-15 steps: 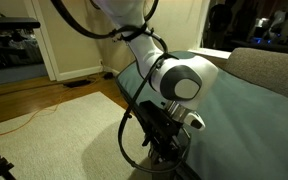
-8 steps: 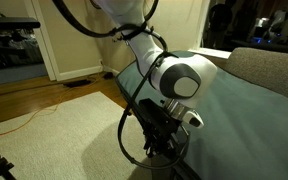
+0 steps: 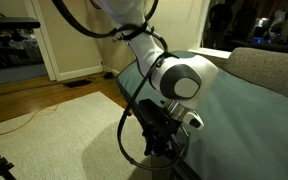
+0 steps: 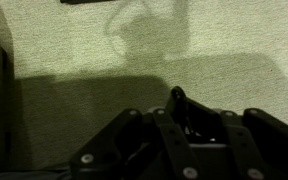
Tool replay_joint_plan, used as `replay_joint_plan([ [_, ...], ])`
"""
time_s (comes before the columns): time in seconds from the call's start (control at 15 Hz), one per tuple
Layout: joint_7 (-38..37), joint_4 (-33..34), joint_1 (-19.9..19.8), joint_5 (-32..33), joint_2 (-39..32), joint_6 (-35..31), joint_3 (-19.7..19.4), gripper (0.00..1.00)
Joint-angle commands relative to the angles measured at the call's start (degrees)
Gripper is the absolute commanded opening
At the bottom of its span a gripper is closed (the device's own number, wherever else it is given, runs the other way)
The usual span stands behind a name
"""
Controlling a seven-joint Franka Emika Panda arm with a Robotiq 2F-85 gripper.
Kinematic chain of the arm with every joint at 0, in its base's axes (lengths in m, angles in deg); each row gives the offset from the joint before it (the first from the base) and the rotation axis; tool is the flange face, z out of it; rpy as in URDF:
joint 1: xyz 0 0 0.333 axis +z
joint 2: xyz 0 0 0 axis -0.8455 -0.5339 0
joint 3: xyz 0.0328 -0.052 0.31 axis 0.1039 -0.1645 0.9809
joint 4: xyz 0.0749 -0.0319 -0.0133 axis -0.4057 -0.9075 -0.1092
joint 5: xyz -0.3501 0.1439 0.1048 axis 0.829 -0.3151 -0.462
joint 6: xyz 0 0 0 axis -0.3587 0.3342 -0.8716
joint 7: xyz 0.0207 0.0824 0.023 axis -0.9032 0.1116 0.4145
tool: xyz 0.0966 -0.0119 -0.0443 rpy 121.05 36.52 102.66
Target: Pull the zipper to the left side
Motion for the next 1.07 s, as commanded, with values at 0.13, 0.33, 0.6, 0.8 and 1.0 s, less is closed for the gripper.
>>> replay_joint_plan([
  [0.13,-1.1,-3.3,0.0,-0.9,3.2,-1.6,0.0,0.05],
  [0.33,-3.1,-5.2,1.0,-1.4,4.6,-3.3,-0.1,0.05],
  [0.6,-6.5,-7.7,3.0,-1.2,6.4,-5.3,-0.3,0.05],
  [0.8,-8.5,-9.3,4.2,-1.0,7.6,-6.5,-0.3,0.05],
  [1.0,-10.2,-10.5,5.2,-0.8,8.5,-7.5,-0.5,0.05],
])
